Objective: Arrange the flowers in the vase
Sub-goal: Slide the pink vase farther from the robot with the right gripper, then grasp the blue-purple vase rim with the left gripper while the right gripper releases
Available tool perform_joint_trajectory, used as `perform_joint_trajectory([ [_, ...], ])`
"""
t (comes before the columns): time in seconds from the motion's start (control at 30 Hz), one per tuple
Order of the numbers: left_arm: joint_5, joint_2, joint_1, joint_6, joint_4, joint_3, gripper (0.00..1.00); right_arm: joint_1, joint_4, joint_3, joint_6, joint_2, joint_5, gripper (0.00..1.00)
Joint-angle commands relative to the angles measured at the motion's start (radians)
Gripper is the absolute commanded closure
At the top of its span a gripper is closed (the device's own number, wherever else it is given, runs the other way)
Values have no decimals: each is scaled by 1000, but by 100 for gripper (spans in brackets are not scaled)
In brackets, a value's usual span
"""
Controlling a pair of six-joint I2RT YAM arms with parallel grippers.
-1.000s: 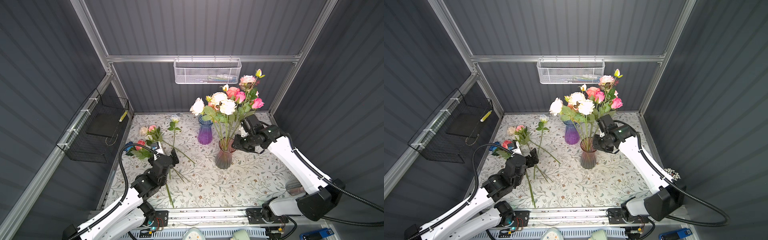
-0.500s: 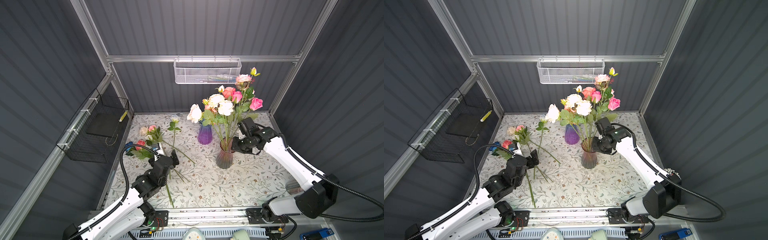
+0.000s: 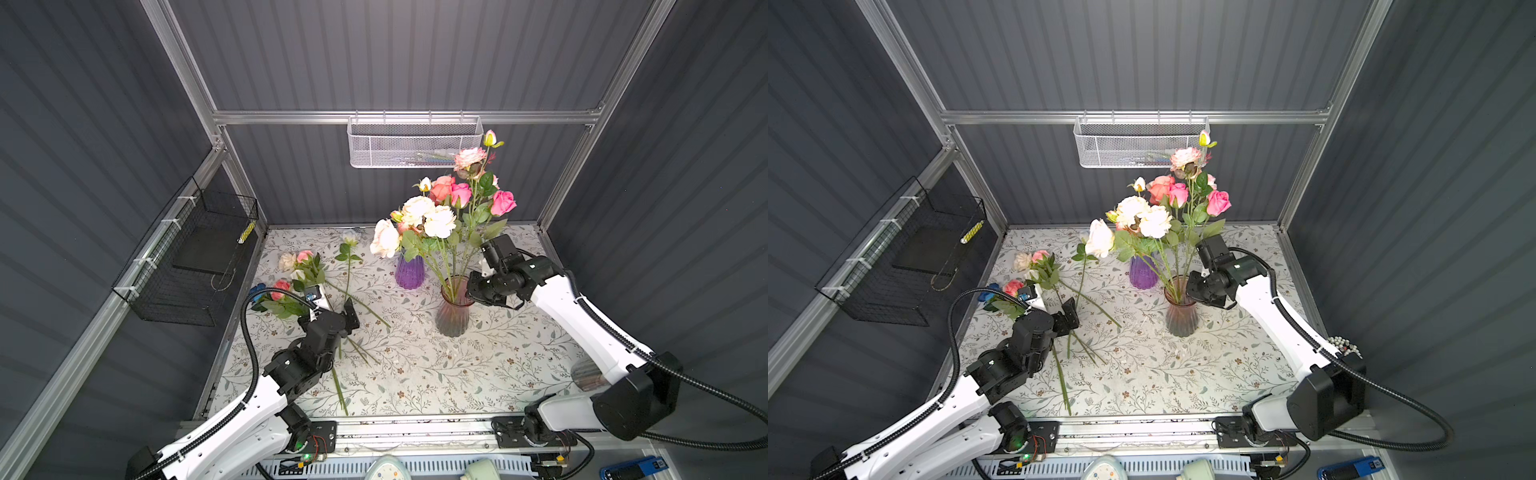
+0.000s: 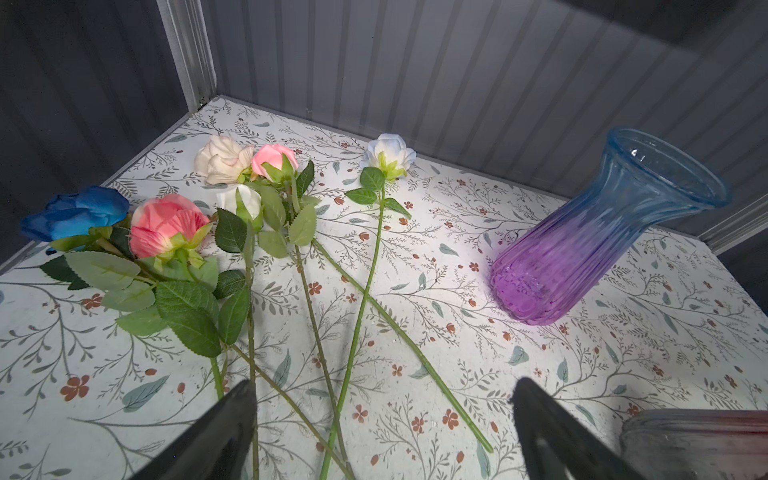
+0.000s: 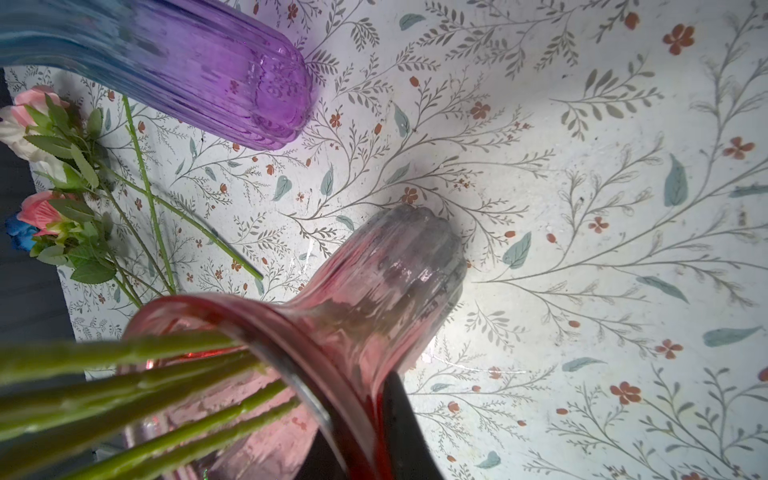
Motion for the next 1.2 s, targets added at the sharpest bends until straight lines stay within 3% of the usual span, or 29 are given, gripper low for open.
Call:
perform_joint_trajectory([
  [0.0, 2, 8, -2, 36, -3, 32, 3, -29, 53, 6, -22, 11, 2, 98],
  [0.23, 10, 31, -3, 45, 1, 62, 3, -93, 103, 73, -55, 64, -45, 100],
  [0.67, 33, 79, -2, 80, -30, 142, 3, -247, 123, 341, -80, 328, -126, 100],
  [1.0, 50, 87, -2, 85, -33, 152, 3, -260, 37, 535, -97, 475, -170, 100],
  [1.17, 57, 94, -2, 82, -43, 166, 3, -260, -45, 606, -135, 505, -180, 91],
])
